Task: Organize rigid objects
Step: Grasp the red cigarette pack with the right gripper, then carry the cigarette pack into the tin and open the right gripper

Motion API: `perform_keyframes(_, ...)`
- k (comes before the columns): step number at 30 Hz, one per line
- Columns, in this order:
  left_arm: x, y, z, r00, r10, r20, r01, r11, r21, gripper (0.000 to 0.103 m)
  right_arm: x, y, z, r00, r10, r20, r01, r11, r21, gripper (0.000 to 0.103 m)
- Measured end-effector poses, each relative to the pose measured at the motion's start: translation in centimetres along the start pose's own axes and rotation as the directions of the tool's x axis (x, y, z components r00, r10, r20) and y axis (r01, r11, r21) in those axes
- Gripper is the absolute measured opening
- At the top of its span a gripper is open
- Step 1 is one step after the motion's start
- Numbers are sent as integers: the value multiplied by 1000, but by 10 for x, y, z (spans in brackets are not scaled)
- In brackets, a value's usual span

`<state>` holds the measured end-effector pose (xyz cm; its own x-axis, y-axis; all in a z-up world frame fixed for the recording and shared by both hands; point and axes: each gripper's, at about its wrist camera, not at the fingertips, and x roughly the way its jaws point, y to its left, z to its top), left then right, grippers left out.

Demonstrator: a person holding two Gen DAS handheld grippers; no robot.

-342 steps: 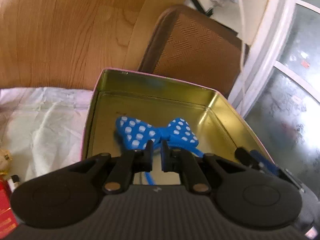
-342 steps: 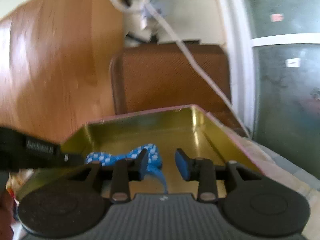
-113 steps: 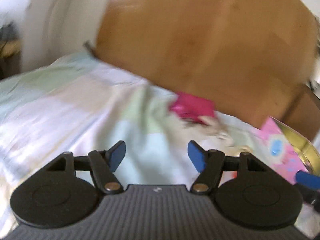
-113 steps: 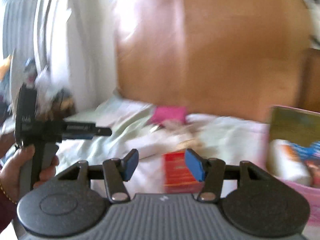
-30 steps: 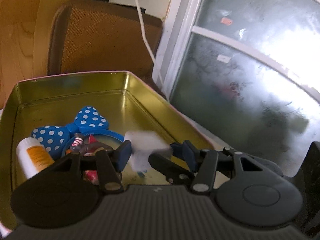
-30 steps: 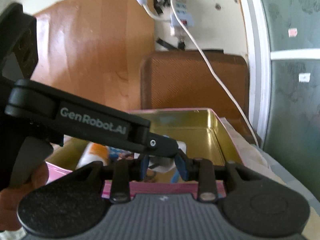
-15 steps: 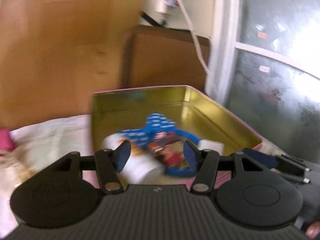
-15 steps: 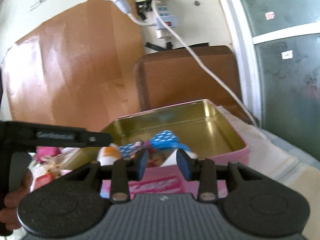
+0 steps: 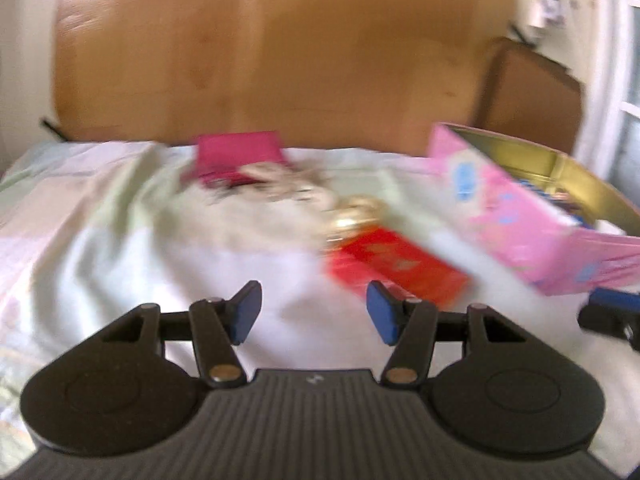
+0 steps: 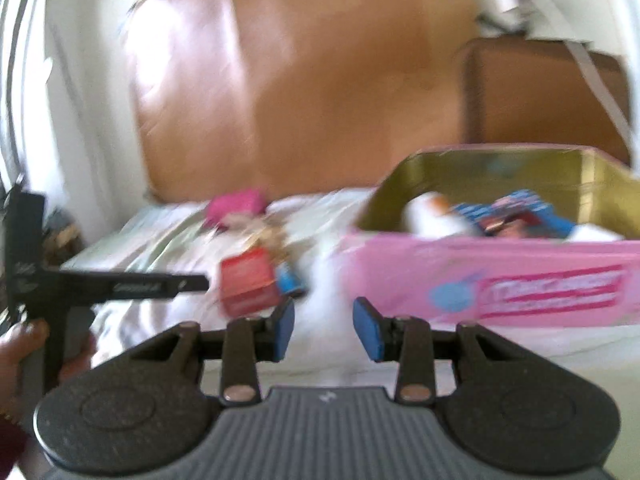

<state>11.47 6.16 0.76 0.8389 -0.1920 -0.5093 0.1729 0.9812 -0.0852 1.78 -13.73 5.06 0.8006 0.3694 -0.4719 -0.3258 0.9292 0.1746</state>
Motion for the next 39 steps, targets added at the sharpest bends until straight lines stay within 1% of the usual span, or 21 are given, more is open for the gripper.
perform_keyframes(1,4,10,1,999,-30,-24,28,998,-64,59,8,7,1,1000,8,-17,-8,1000,-17,43)
perform_keyframes(2,5,19,1,999,-49,-21,46,992,-114,59,18,14,3,999,10,-31,-11,999,-40,44)
perform_keyframes(4,7,26,2,998,-53,-20,49,985,-164,59,33,25,8,999,6,-51,-10,997,-77,47)
perform_keyframes(5,7,29,3,998,-61,-17,57,982,-180,59,41,30,11,998,5,-58,-10,996,-92,55)
perform_keyframes(6,8,31,3,998,-68,-12,64,979,-191,59,49,35,14,998,2,-61,-8,994,-108,59)
perform_keyframes(9,9,27,3,998,-70,-8,67,979,-194,59,74,49,23,997,-2,-81,-12,986,-166,61)
perform_keyframes(10,8,27,1,998,-67,-7,65,979,-194,59,84,52,25,996,2,-93,-19,983,-180,67)
perform_keyframes(11,5,27,-2,998,-63,-4,61,979,-196,59,92,55,26,995,0,-100,-20,981,-193,69)
perform_keyframes(12,4,26,-3,998,-64,-2,62,978,-197,59,98,56,25,993,-10,-115,-15,978,-208,66)
perform_keyframes(13,4,27,-4,998,-65,-1,63,978,-200,59,97,59,24,994,-27,-103,2,973,-232,57)
perform_keyframes(16,0,27,-7,998,-67,4,67,976,-208,59,85,59,17,991,33,-127,-60,974,-220,56)
perform_keyframes(20,-1,26,-7,995,-96,13,97,978,-186,60,45,59,-6,993,34,-112,-64,960,-272,56)
perform_keyframes(24,-3,15,-6,993,-116,1,116,987,-113,60,-3,44,-29,996,5,-87,-29,962,-272,56)
perform_keyframes(26,-6,4,-7,991,-135,-12,134,988,-72,60,-24,32,-38,997,-15,-78,-4,970,-243,56)
perform_keyframes(28,-11,-10,-10,976,-215,-36,211,974,-84,60,-40,18,-43,997,-46,-70,32,981,-192,56)
perform_keyframes(31,-22,-40,-16,936,-347,-64,340,935,-100,60,-52,-4,-44,997,-45,-62,39,995,-92,56)
perform_keyframes(32,-24,-51,-16,919,-385,-84,376,921,-102,61,-55,-9,-43,998,-32,-61,29,998,-57,56)
perform_keyframes(33,-25,-62,-17,900,-421,-111,410,906,-110,65,-56,-13,-43,998,-21,-62,19,1000,-22,56)
perform_keyframes(35,-24,-78,-18,853,-496,-165,476,867,-147,74,-57,-21,-41,998,13,-59,-11,999,40,56)
perform_keyframes(37,-21,-89,-20,823,-530,-203,502,847,-177,75,-56,-25,-43,998,39,-54,-35,997,72,56)
perform_keyframes(39,-16,-98,-26,802,-554,-223,516,831,-209,69,-57,-24,-44,998,53,-46,-49,996,79,56)
